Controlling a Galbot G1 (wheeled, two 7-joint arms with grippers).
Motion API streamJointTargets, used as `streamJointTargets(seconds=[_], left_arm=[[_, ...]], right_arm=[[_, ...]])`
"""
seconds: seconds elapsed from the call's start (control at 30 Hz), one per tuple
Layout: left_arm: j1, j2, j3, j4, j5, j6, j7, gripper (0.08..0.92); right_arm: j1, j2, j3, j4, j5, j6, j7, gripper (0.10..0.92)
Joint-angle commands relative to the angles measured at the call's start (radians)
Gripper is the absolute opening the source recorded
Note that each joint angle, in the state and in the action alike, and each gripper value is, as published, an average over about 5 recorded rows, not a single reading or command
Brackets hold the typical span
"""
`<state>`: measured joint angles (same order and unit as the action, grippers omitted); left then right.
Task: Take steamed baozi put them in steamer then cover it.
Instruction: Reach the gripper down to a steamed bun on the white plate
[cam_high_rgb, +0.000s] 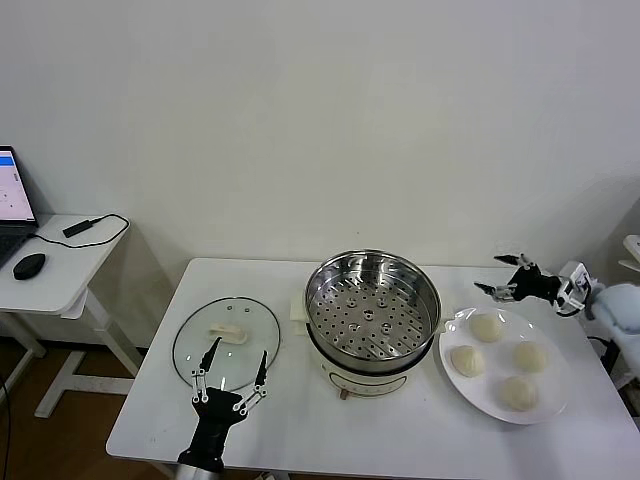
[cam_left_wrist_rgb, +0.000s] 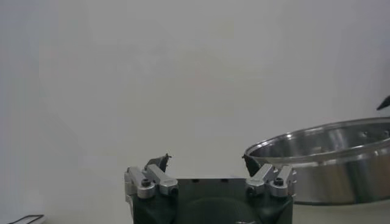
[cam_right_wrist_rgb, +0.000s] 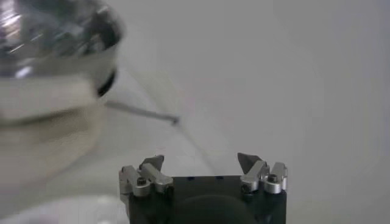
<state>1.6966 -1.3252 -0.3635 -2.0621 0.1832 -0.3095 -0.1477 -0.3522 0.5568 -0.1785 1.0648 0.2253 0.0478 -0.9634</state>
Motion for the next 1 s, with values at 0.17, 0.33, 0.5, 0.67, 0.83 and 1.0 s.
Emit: streamJointTargets(seconds=[0.17, 0.33, 0.5, 0.67, 0.83, 1.0], left_arm=[[0.037, -0.019, -0.024, -0.017, 0.005, -0.010, -0.007, 0.823], [0.045, -0.030, -0.027, -0.013, 0.015, -0.018, -0.012, 0.823], [0.050, -0.034, -0.028, -0.009, 0.021, -0.022, -0.016, 0.823], [0.049, -0.033, -0.031, -0.006, 0.022, -0.024, -0.017, 0.823], [0.046, -0.033, -0.029, -0.003, 0.022, -0.024, -0.018, 0.823], [0.044, -0.034, -0.029, 0.001, 0.022, -0.026, -0.019, 0.823]], right_arm=[[0.319, 0.105, -0.314, -0.225, -0.402, 0.072, -0.351, 0.823], [0.317, 0.170, -0.337, -0.285, -0.465, 0.097, -0.267, 0.823], [0.293, 0.219, -0.315, -0.329, -0.499, 0.104, -0.218, 0.823], [0.276, 0.254, -0.284, -0.366, -0.509, 0.111, -0.194, 0.823], [0.269, 0.275, -0.273, -0.389, -0.514, 0.118, -0.184, 0.823], [0.267, 0.291, -0.268, -0.404, -0.522, 0.125, -0.173, 0.823]])
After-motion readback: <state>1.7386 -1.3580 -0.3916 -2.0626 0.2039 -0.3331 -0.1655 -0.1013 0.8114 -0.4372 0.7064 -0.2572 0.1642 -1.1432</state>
